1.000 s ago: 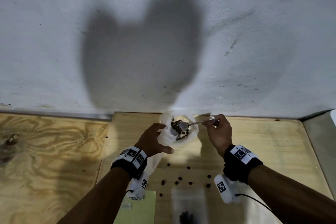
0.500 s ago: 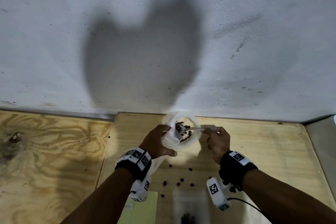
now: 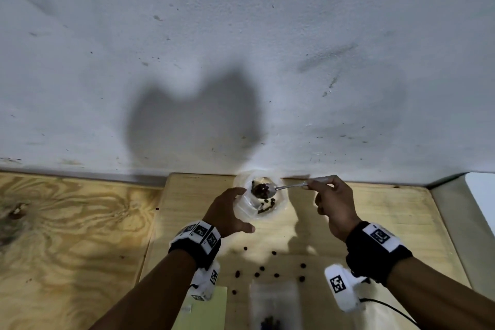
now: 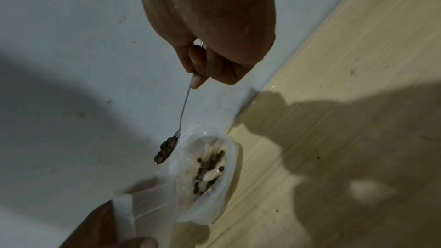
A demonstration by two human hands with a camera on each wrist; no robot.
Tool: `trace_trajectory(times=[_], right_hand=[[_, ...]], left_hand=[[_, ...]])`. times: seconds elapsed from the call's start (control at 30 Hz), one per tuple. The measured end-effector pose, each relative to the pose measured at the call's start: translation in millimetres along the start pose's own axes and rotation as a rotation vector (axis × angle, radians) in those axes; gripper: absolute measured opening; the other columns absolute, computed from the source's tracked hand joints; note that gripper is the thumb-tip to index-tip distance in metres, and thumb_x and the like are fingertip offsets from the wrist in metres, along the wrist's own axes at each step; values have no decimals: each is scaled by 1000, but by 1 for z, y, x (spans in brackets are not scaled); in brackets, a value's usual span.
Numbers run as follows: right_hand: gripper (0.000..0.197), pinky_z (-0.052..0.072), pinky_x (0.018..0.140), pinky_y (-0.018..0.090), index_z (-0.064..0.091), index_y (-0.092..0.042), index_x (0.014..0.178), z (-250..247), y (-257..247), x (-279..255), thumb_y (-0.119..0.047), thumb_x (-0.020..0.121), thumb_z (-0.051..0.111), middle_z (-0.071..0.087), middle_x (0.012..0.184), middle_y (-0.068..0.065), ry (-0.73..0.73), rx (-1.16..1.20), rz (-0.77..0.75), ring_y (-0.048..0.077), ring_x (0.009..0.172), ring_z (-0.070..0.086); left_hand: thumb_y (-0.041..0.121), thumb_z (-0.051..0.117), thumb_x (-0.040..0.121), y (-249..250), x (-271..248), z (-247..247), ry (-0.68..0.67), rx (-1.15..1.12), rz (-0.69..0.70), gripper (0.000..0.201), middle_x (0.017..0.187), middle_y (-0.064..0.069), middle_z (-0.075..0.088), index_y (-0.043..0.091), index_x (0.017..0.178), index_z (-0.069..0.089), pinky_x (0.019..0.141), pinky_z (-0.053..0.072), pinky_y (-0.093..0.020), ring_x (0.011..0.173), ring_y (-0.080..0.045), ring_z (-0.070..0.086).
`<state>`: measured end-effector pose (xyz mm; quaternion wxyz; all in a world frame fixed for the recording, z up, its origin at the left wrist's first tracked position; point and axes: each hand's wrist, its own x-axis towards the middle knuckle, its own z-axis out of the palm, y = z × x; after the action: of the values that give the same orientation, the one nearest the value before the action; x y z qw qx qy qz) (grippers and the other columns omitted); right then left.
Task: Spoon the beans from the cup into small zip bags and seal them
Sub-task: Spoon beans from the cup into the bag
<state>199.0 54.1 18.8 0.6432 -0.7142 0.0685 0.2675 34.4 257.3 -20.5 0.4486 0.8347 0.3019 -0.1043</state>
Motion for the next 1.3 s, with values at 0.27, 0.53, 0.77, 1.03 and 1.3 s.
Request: trace_trajectory(times=[0.27,0.53,0.77,1.03,1.3], right_hand=[[26,40,50,21,53,-20,75,27,-11,-32,-11,86,75,73,80,-10,-217,-393,-580,14,52,51],[28,50,59,38,51,-20,74,5,0,-6,-6,84,73,71,80,2,46,-362,-526,27,71,67],[23,45,47,38,51,-18,79,7,31,2,-12,89,70,68,76,-7,-9,-595,-542,21,44,50],[19,46,60,12,55,-9,80,3,37,15,-2,85,72,67,83,7,103,-404,-412,20,82,65],[22,50,58,26,53,-14,80,12,45,15,-5,86,72,68,80,-2,-7,-456,-478,7,78,64]], left_hand=[[34,94,50,4,-2,-4,16,-57,-26,100,132,4,55,25,137,46,97,49,-36,117,-18,54],[30,94,50,-3,-5,-4,29,-43,-25,97,130,2,54,24,134,46,91,48,-31,112,-16,55],[31,96,46,-6,-7,3,37,18,45,93,124,6,54,23,127,48,88,49,-30,105,-15,56],[33,96,45,-10,-7,5,34,57,121,94,126,9,50,21,125,48,89,50,-32,107,-15,57],[33,95,48,-10,-3,8,27,83,190,95,130,8,46,17,129,49,92,44,-24,110,-12,52]])
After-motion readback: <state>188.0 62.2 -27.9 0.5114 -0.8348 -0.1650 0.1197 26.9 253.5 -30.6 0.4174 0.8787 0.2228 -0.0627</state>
